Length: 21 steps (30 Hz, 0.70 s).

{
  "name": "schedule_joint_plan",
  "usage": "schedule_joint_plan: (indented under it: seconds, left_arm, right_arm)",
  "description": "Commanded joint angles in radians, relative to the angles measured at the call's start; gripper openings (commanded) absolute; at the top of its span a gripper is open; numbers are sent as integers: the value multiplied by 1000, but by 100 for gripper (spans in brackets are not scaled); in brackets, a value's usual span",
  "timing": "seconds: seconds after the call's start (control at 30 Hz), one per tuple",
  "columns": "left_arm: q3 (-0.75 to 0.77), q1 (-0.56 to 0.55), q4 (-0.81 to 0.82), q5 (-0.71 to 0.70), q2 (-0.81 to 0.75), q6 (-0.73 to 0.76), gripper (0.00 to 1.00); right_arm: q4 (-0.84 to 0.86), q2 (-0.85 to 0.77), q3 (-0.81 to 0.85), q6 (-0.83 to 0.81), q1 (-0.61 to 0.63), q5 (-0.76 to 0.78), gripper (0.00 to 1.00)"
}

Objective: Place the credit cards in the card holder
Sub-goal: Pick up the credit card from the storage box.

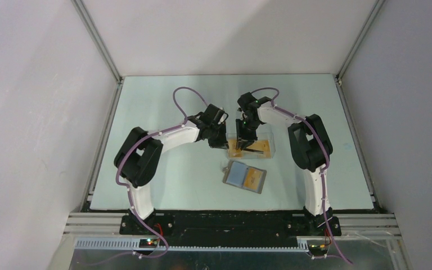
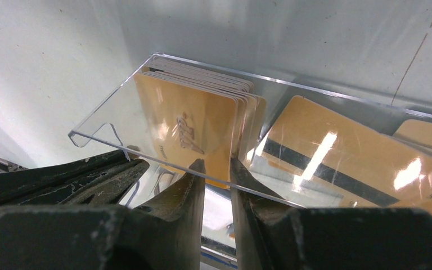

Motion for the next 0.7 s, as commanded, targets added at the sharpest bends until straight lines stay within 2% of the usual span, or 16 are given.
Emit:
schedule_joint_plan:
  seconds: [0.0,0.17,0.43,0.67]
  left_arm:
    - [11,4,-17,-33,16,27,0]
    - [12,3,-17,-32,18,26,0]
    - [11,4,-17,-29,22,25,0]
    - [11,2,-17,-28,27,24,0]
  right_arm:
    - [22,15,15,16,-2,-2,27]
    - [30,16,14,20,3,-2,28]
    - [108,-45,-30,46,2,-116,26]
    - [123,-84,-47,63,-3,-139,25]
